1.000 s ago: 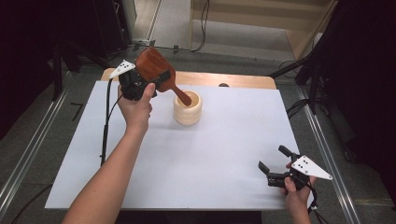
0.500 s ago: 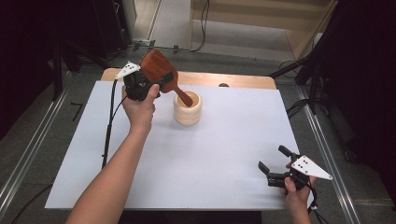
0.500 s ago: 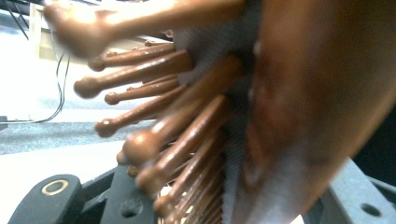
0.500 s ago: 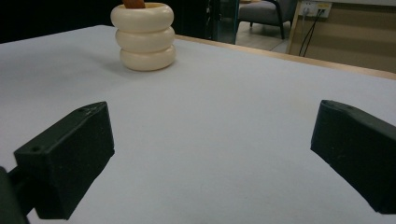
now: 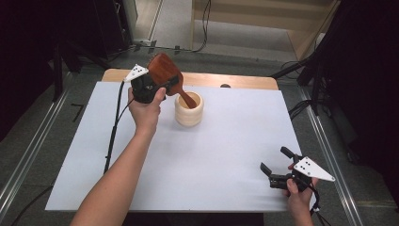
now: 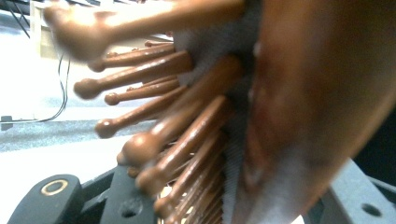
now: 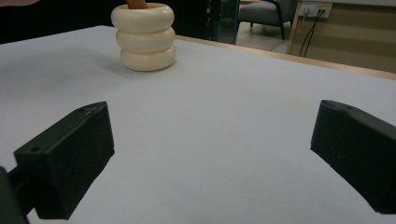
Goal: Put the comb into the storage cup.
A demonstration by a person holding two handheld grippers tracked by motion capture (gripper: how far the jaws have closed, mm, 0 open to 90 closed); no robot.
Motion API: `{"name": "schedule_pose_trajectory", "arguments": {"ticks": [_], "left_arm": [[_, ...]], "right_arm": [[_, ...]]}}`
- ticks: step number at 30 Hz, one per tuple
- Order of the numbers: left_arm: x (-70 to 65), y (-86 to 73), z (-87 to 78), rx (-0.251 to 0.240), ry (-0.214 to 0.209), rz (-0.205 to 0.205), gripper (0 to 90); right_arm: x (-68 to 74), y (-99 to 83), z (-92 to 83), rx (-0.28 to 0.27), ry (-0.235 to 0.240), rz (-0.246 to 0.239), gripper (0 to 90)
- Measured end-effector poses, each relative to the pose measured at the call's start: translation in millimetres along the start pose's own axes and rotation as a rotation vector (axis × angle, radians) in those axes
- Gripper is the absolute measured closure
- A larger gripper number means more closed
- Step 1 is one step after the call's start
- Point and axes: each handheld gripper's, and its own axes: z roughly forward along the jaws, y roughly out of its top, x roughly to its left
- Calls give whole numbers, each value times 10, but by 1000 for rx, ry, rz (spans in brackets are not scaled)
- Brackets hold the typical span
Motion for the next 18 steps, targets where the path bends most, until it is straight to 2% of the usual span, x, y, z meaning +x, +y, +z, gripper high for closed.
{"name": "schedule_pose_trajectory", "arguments": {"ticks": [18], "left_arm": [[-2,-112,95,24,31,20,559]], "right_arm": [[-4,-3,-2,-3,2,7,0]]}}
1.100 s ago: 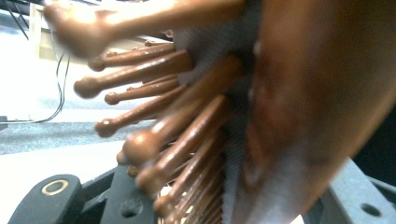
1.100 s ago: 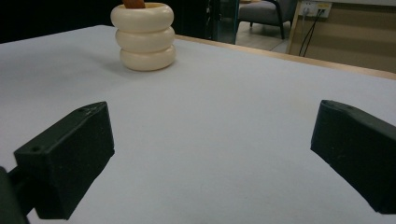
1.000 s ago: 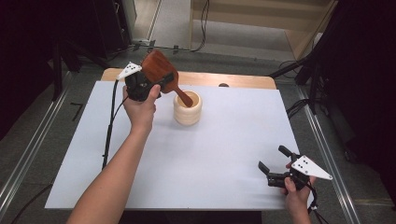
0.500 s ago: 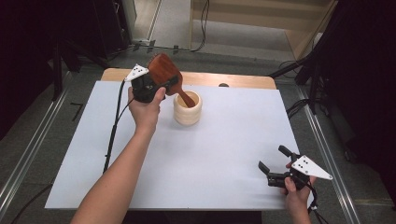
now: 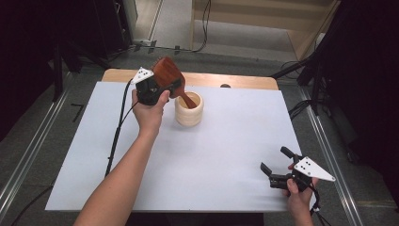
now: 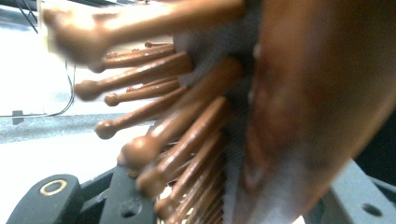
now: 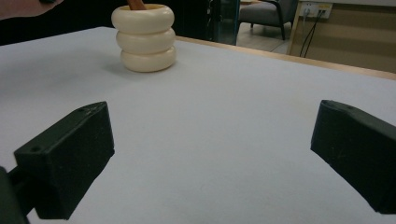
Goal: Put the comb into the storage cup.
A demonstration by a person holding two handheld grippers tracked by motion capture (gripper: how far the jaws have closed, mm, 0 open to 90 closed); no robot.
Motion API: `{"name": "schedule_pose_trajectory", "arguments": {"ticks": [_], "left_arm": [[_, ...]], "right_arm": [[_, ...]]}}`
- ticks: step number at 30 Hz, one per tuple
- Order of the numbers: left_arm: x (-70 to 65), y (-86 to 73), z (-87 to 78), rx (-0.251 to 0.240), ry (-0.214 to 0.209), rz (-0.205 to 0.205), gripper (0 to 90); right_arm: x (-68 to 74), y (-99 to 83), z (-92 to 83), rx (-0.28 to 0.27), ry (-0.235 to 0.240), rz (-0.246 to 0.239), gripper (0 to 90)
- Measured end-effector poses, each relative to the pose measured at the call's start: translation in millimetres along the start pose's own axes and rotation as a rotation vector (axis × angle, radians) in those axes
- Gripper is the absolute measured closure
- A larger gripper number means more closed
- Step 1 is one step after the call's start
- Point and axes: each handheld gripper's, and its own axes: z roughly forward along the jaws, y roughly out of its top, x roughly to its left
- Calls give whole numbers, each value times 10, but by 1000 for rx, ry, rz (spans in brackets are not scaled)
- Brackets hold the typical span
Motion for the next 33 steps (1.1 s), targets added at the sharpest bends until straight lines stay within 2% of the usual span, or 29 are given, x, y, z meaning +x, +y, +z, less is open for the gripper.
{"name": "schedule_pose_trajectory", "arguments": {"ticks": [20,33], "left_arm": [[-31,-97,93,24,11,21,557],[-7,-220,147,41,37,7,554]], "right_arm": [[-5,-1,4,0,2,1,0],[-7,-2,10,2,3,-3,0]]}}
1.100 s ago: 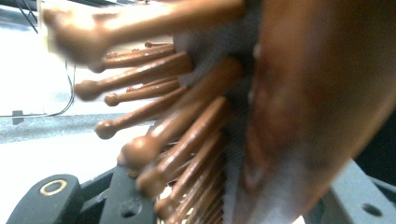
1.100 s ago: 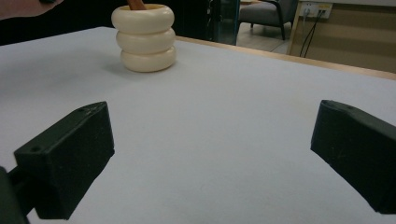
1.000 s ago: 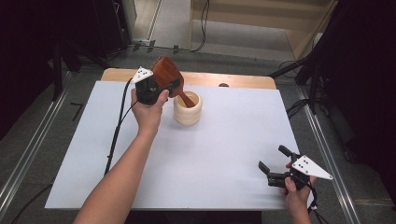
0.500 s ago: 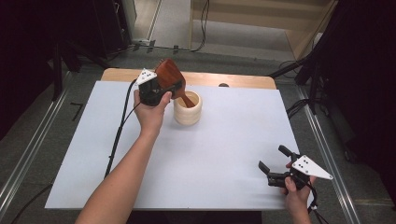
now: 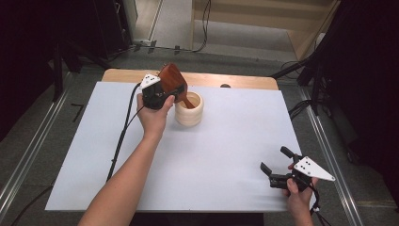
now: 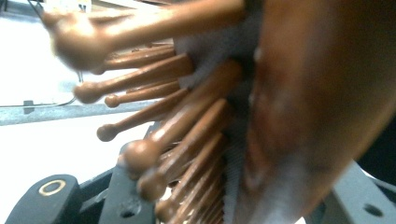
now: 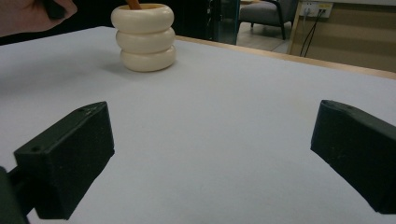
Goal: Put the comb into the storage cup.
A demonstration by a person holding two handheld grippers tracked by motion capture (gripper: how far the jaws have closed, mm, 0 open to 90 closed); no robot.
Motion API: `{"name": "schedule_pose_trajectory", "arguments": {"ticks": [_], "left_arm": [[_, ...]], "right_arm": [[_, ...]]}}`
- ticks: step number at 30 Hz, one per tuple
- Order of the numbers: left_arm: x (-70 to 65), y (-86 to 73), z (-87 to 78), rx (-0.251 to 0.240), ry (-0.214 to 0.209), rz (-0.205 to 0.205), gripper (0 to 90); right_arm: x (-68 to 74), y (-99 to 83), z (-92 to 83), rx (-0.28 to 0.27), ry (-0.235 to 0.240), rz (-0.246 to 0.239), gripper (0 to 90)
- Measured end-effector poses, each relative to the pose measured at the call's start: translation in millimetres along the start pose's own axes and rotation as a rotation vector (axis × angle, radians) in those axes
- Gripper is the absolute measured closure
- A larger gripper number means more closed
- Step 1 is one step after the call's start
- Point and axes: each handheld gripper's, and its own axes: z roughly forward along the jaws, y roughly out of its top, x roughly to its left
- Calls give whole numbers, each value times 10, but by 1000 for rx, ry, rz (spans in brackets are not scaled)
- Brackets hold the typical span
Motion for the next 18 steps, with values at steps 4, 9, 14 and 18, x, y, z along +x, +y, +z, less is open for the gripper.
{"name": "schedule_pose_trajectory", "arguments": {"ticks": [4,9,14,18], "left_arm": [[-11,-38,38,18,7,16,553],[-1,-89,71,32,6,10,552],[-5,-108,84,33,5,-1,549],[-1,-113,89,36,-3,-2,543]], "right_arm": [[1,0,1,0,-1,-1,0],[-1,-1,1,0,-3,2,0],[0,-1,3,2,-2,0,0],[1,-1,4,2,-3,0,0]]}}
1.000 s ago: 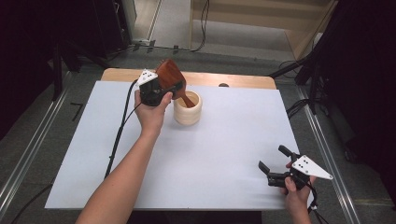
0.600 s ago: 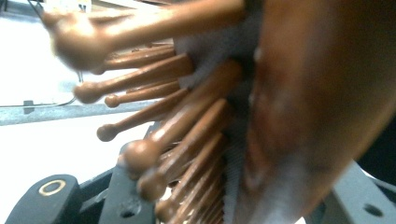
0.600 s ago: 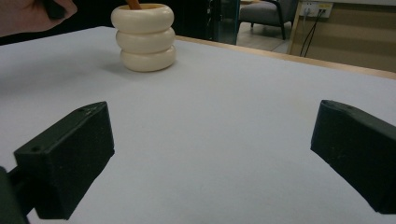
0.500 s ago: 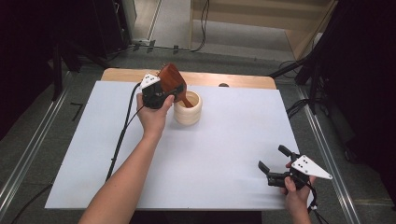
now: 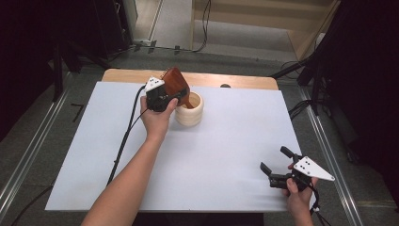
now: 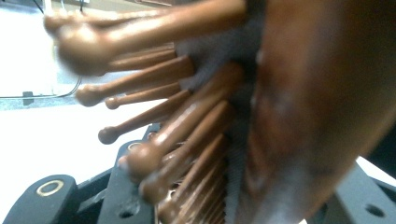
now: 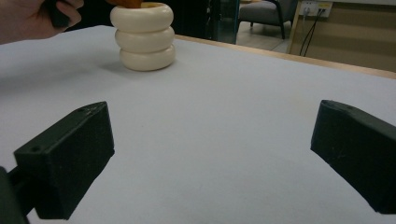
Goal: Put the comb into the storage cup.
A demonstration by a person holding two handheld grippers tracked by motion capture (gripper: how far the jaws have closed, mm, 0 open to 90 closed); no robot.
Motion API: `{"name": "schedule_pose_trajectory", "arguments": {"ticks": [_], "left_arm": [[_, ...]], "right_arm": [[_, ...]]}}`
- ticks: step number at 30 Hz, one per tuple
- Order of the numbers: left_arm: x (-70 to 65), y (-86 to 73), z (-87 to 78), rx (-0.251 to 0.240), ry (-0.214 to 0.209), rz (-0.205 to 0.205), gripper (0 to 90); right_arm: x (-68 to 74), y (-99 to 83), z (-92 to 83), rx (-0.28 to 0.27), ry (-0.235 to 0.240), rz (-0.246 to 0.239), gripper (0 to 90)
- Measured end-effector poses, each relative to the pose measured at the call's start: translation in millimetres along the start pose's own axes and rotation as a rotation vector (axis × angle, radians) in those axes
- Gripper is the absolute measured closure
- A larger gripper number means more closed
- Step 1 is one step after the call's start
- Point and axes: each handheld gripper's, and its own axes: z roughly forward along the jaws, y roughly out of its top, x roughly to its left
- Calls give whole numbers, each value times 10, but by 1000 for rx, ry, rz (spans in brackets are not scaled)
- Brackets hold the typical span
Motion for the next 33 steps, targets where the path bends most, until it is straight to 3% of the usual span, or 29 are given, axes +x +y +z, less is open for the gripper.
{"name": "schedule_pose_trajectory", "arguments": {"ticks": [8,11,15,18,23,25,26,33], "left_arm": [[-1,-9,5,4,14,11,489],[-23,-5,0,5,45,37,447],[-26,5,-18,0,64,53,360],[-54,5,-24,5,75,87,280],[-72,-14,-9,21,66,95,121],[-75,-20,-3,29,81,95,25],[-69,-22,-7,27,67,91,0],[-79,-17,-53,9,81,115,0]], "right_arm": [[1,1,1,-1,0,1,0],[1,0,2,-1,-1,-1,0],[0,0,2,-1,-1,-1,0],[4,1,1,0,-2,0,0],[5,1,0,0,-1,-1,0],[4,1,-2,0,-1,-1,0],[4,1,-1,0,-1,-1,0],[4,2,0,2,-1,-1,0]]}}
